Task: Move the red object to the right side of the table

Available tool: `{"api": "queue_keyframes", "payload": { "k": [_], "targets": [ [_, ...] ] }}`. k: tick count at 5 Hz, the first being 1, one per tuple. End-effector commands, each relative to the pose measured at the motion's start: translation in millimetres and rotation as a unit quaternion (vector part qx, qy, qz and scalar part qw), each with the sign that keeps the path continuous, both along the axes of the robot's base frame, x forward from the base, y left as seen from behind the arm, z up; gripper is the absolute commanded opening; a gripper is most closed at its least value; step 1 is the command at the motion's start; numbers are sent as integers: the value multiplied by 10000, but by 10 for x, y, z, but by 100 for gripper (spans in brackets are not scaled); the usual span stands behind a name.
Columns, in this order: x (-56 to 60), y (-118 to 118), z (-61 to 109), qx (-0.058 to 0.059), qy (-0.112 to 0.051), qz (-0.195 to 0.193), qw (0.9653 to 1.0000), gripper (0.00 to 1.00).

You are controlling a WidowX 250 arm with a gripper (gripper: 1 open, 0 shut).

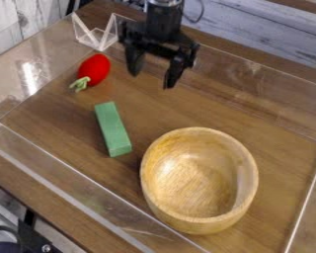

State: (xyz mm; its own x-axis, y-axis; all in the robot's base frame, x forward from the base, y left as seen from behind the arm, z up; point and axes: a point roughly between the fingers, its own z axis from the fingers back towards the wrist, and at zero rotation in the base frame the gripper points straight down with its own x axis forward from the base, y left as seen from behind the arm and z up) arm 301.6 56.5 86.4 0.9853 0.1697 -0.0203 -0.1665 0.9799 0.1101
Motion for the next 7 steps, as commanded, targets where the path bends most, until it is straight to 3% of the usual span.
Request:
{"api": "queue_keyframes", "payload": {
  "k": [1,3,4,5,7],
  "targets": [
    [-22,87,154,91,-267,-313,9991,100],
    [-112,62,135,124,-196,-968,9950,100],
    [-72,96,127,171,-233,-614,9977,100],
    [-91,103,68,195,-160,-245,9994,100],
    [-57,148,76,246,-47,-142,9996,100]
  ]
}}
